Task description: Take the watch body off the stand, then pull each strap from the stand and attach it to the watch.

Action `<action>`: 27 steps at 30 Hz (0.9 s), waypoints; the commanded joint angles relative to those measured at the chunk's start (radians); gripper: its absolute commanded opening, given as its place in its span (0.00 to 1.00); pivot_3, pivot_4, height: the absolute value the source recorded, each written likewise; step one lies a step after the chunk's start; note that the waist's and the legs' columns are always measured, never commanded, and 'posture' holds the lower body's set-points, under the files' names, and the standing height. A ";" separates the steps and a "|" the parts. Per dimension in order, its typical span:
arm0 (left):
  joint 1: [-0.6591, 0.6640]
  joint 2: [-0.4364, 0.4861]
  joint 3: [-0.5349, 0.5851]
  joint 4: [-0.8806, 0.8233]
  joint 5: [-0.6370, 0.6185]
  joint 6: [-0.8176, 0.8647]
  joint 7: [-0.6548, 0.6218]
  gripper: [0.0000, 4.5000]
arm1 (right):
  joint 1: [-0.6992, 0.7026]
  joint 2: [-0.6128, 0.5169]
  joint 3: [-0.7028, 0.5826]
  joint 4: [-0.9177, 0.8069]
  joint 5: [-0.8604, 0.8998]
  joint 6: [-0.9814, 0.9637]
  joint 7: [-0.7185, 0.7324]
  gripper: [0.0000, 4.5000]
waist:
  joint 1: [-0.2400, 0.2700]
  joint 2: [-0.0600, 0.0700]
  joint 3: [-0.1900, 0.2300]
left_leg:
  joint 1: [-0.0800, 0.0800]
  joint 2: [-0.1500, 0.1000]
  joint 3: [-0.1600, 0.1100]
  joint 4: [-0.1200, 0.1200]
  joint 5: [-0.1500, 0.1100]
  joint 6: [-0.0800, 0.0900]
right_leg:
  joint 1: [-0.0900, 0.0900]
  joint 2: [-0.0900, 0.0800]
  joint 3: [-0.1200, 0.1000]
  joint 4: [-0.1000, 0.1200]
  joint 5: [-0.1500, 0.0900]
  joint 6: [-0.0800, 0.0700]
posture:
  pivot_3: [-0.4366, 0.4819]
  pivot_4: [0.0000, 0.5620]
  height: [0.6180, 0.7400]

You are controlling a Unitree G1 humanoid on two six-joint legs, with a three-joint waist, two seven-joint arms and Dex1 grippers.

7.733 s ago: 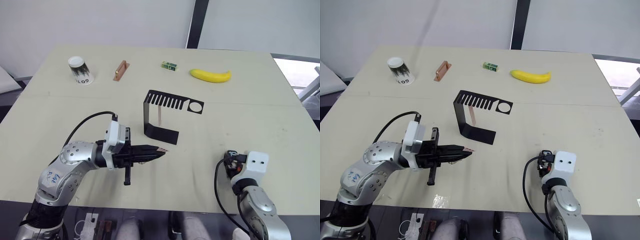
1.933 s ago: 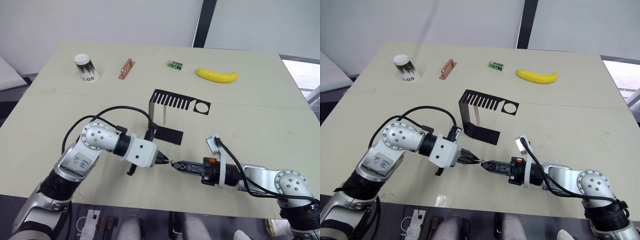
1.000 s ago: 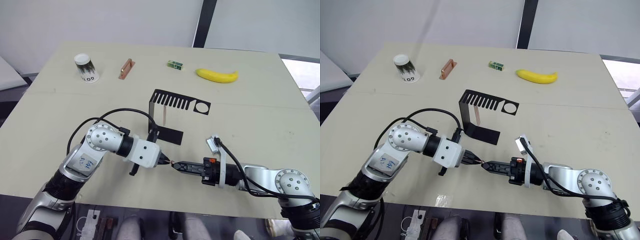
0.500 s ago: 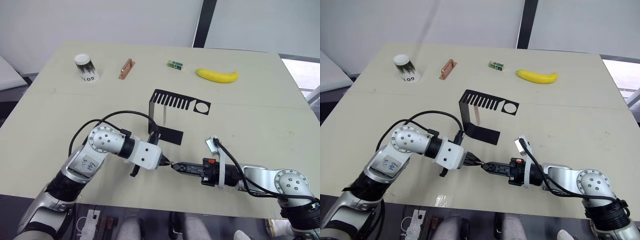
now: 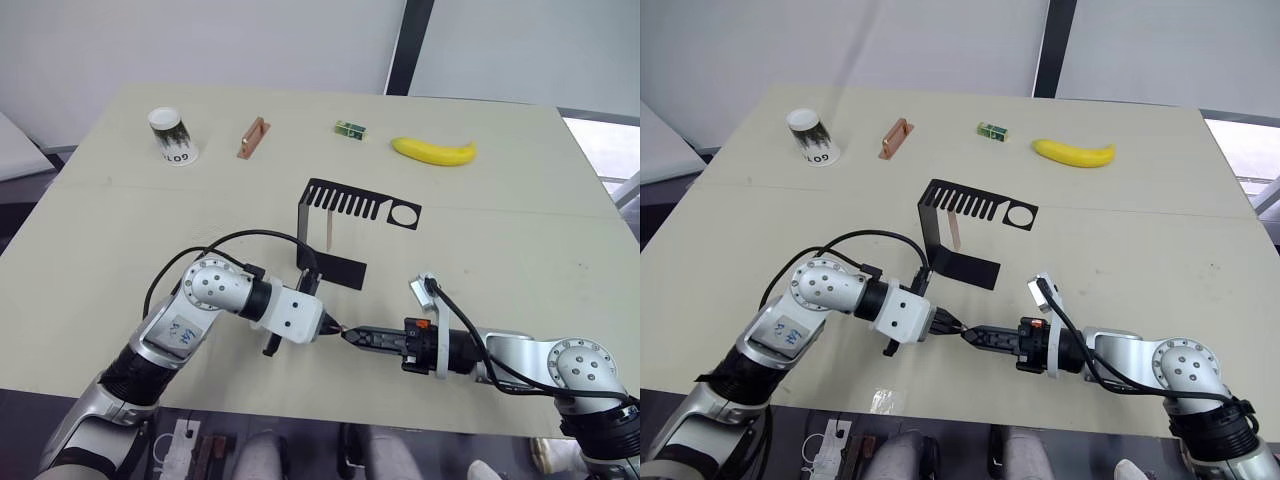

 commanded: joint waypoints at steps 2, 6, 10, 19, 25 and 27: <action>0.010 -0.032 -0.009 -0.063 -0.026 -0.023 0.027 0.00 | -0.013 0.018 0.019 -0.056 0.055 -0.002 0.014 0.36 | 0.000 0.000 0.000 | 0.000 0.000 0.000 0.000 0.000 0.000 | 0.000 0.000 0.000 0.000 0.000 0.000 | 0.48 0.27 1.00; 0.023 -0.035 0.001 -0.075 -0.033 -0.032 0.036 0.00 | -0.013 0.015 0.025 -0.055 0.054 0.001 0.006 0.36 | 0.000 0.000 0.000 | 0.000 0.000 0.000 0.000 0.000 0.000 | 0.000 0.000 0.000 0.000 0.000 0.000 | 0.48 0.27 1.00; 0.030 -0.024 0.015 -0.098 -0.047 -0.025 0.029 0.00 | -0.013 0.011 0.033 -0.051 0.054 0.004 -0.003 0.36 | 0.000 0.000 0.000 | 0.000 0.000 0.000 0.000 0.000 0.000 | 0.000 0.000 0.000 0.000 0.000 0.000 | 0.48 0.27 1.00; 0.013 -0.030 0.020 -0.104 -0.055 -0.008 0.021 0.00 | -0.017 0.010 0.046 -0.041 0.058 0.007 -0.019 0.36 | 0.000 0.000 0.000 | 0.000 0.000 0.000 0.000 0.000 0.000 | 0.000 0.000 0.000 0.000 0.000 0.000 | 0.48 0.27 1.00; 0.020 -0.030 0.027 -0.102 -0.059 -0.018 0.016 0.00 | -0.017 0.003 0.053 -0.036 0.059 0.011 -0.032 0.36 | 0.000 0.000 0.000 | 0.000 0.000 0.000 0.000 0.000 0.000 | 0.000 0.000 0.000 0.000 0.000 0.000 | 0.48 0.27 1.00; 0.023 -0.029 0.029 -0.100 -0.060 -0.023 0.015 0.00 | -0.017 0.001 0.056 -0.034 0.059 0.012 -0.036 0.36 | 0.000 0.000 0.000 | 0.000 0.000 0.000 0.000 0.000 0.000 | 0.000 0.000 0.000 0.000 0.000 0.000 | 0.48 0.27 1.00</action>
